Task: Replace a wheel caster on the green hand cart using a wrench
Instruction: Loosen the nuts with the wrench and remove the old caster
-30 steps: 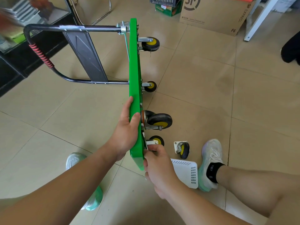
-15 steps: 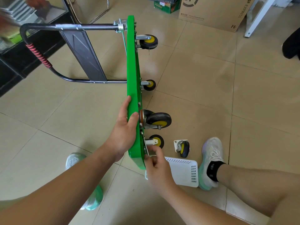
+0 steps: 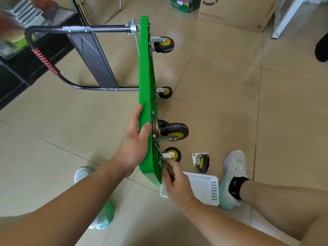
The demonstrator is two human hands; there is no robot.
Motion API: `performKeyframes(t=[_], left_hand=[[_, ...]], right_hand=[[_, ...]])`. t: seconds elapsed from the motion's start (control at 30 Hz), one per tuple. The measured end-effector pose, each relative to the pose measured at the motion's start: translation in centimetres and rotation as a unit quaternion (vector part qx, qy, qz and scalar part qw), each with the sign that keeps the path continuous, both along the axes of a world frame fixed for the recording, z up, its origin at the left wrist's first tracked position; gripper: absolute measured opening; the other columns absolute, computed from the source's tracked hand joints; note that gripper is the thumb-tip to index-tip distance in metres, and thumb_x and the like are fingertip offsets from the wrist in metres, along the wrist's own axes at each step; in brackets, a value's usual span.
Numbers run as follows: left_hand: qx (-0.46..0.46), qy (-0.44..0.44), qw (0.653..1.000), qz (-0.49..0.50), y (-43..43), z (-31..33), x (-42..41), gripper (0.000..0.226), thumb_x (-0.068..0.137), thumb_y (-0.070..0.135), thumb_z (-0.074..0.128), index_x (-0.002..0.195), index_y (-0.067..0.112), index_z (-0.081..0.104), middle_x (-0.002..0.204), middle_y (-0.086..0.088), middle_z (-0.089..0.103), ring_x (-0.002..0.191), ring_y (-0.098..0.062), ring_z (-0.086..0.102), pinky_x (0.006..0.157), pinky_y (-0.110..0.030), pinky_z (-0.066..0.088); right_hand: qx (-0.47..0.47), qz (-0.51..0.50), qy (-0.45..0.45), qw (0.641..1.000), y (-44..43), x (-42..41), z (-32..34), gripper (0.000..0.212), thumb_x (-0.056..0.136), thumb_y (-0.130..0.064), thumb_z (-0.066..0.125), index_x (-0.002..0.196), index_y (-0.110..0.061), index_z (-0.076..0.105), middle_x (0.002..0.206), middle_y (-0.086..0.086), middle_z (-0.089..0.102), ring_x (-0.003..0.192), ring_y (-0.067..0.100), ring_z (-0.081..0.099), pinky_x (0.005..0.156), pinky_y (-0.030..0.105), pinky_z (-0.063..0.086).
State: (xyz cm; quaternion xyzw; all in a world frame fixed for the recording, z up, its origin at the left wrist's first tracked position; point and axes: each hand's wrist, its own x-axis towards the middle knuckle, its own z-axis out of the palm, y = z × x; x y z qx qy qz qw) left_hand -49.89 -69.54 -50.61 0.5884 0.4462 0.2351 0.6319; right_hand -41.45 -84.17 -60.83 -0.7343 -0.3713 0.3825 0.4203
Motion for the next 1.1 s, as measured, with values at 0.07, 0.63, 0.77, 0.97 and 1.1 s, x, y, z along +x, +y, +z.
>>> performKeyframes(t=[0.07,0.63,0.77,0.97,1.1], left_hand=[[0.0,0.001,1.0,-0.002,-0.1,0.1,0.1,0.053,0.102,0.044,0.042,0.147,0.066,0.024,0.147,0.015,0.051,0.127,-0.023,0.06,0.107,-0.053,0.049],[0.0,0.007,1.0,0.0,-0.1,0.1,0.1,0.052,0.099,0.046,0.041,0.143,0.07,0.025,0.147,0.012,0.053,0.126,-0.022,0.06,0.107,-0.054,0.049],[0.003,0.005,1.0,0.0,0.0,0.0,0.1,0.051,0.103,0.043,0.04,0.143,0.07,0.024,0.147,0.01,0.053,0.124,-0.023,0.062,0.105,-0.054,0.051],[0.0,0.003,1.0,0.006,-0.1,-0.1,0.2,0.05,0.107,0.039,0.039,0.144,0.069,0.024,0.147,0.011,0.052,0.125,-0.023,0.061,0.106,-0.054,0.05],[-0.008,0.0,1.0,0.008,-0.1,0.0,0.2,0.05,0.109,0.035,0.038,0.145,0.068,0.025,0.148,0.012,0.051,0.127,-0.024,0.06,0.106,-0.055,0.05]], right_hand=[[-0.007,-0.029,0.025,0.999,-1.4,-0.8,0.6,0.023,0.103,-0.022,0.053,0.12,-0.039,0.055,0.068,-0.014,0.062,0.064,0.003,0.057,0.06,0.017,0.041],[-0.102,-0.129,0.327,0.931,1.5,-1.9,7.8,0.013,0.101,-0.019,0.048,0.106,-0.025,0.057,0.065,0.001,0.048,0.051,0.012,0.034,0.045,0.022,0.025],[-0.112,-0.114,0.293,0.943,2.0,-1.9,7.6,0.011,0.1,-0.023,0.046,0.104,-0.03,0.054,0.07,0.003,0.048,0.06,0.016,0.037,0.045,0.019,0.028],[-0.106,-0.087,0.232,0.963,1.8,-1.7,7.4,0.011,0.101,-0.024,0.045,0.103,-0.031,0.053,0.07,0.0,0.053,0.057,0.013,0.044,0.045,0.021,0.033],[-0.067,-0.023,0.087,0.994,0.3,-1.7,5.4,0.009,0.104,-0.027,0.044,0.107,-0.034,0.049,0.072,0.0,0.062,0.061,0.012,0.052,0.057,0.029,0.038]])
